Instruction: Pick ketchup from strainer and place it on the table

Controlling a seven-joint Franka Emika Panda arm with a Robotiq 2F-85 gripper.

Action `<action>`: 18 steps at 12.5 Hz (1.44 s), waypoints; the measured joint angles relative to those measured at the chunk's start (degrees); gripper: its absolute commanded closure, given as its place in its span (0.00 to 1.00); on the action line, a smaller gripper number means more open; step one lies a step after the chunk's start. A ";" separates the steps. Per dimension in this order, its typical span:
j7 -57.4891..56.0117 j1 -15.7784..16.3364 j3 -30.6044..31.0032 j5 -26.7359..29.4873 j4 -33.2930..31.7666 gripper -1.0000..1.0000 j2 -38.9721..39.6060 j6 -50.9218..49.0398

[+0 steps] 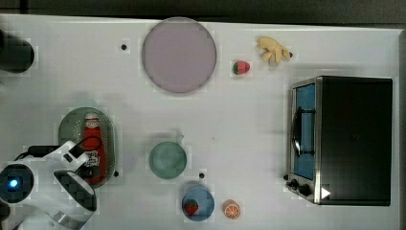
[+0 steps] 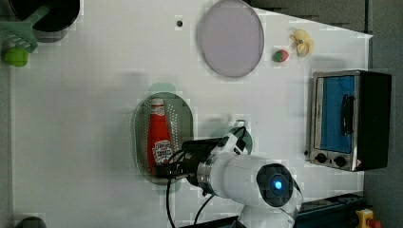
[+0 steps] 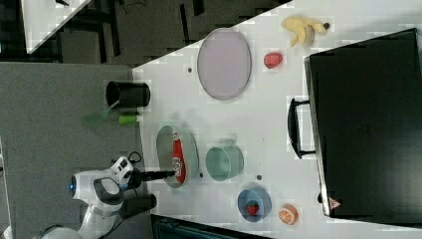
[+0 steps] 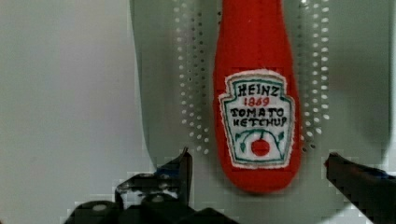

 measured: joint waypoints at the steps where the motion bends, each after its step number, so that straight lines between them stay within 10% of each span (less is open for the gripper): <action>1: 0.02 -0.03 -0.31 -2.23 -0.22 0.00 1.50 0.67; 11: 8.27 1.85 -5.29 -15.46 4.92 0.00 16.49 5.60; 15: 9.68 3.41 -7.78 -16.05 6.49 0.39 18.76 5.93; 18: 10.74 3.38 -6.80 -16.61 6.38 0.40 17.75 5.20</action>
